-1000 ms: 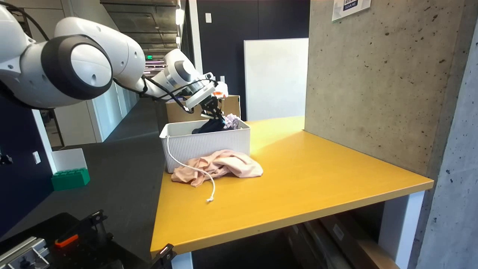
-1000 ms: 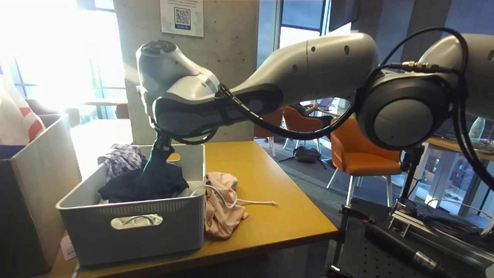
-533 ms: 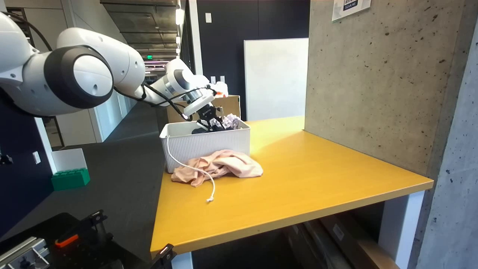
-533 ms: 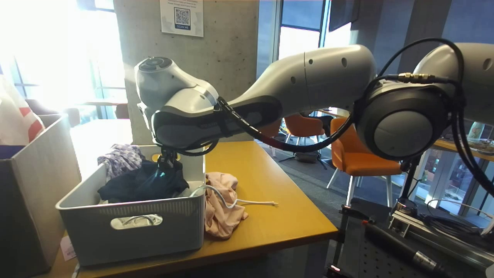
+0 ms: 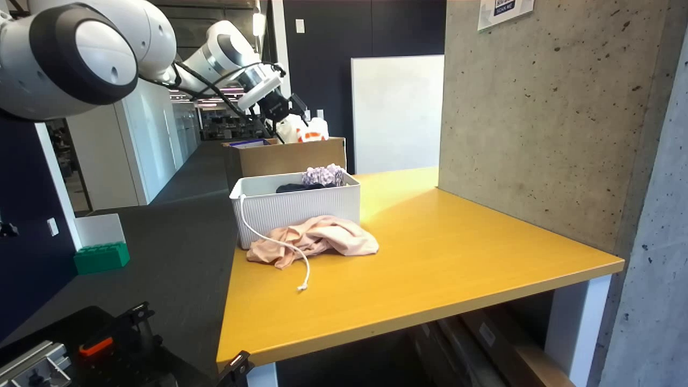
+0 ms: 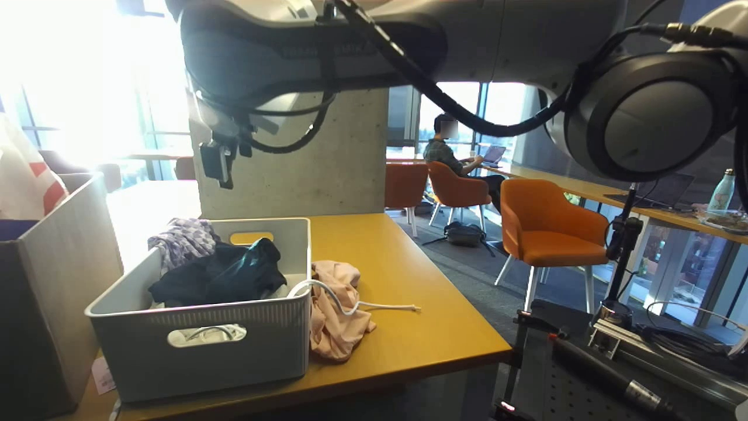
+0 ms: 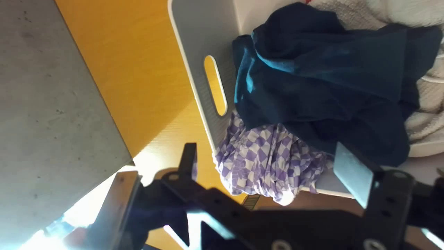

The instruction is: Put the blue shirt in the basket

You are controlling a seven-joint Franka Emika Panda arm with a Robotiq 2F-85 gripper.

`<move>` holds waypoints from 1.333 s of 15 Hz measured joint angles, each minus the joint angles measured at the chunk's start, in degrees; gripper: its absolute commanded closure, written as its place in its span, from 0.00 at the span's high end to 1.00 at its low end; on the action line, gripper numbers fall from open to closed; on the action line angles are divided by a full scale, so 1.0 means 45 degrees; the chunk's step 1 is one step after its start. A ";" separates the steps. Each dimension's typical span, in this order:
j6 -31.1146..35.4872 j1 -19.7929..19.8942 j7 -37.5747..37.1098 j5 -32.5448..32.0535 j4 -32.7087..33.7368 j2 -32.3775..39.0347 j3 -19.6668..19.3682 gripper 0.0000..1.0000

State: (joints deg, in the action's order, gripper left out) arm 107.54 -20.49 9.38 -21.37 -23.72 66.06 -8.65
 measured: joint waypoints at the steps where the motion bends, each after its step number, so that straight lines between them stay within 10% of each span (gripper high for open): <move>1: -0.0616 0.0001 -0.0215 0.0014 0.0001 -0.0302 0.0000 1.00; 8: -0.4221 -0.0115 -0.2026 0.0204 -0.0102 -0.1417 0.0036 1.00; 20: -0.4619 -0.0197 -0.2725 0.0500 -0.0691 -0.0977 0.0180 1.00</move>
State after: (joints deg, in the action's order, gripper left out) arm 86.75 -21.38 -2.88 -19.12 -26.83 61.66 -7.84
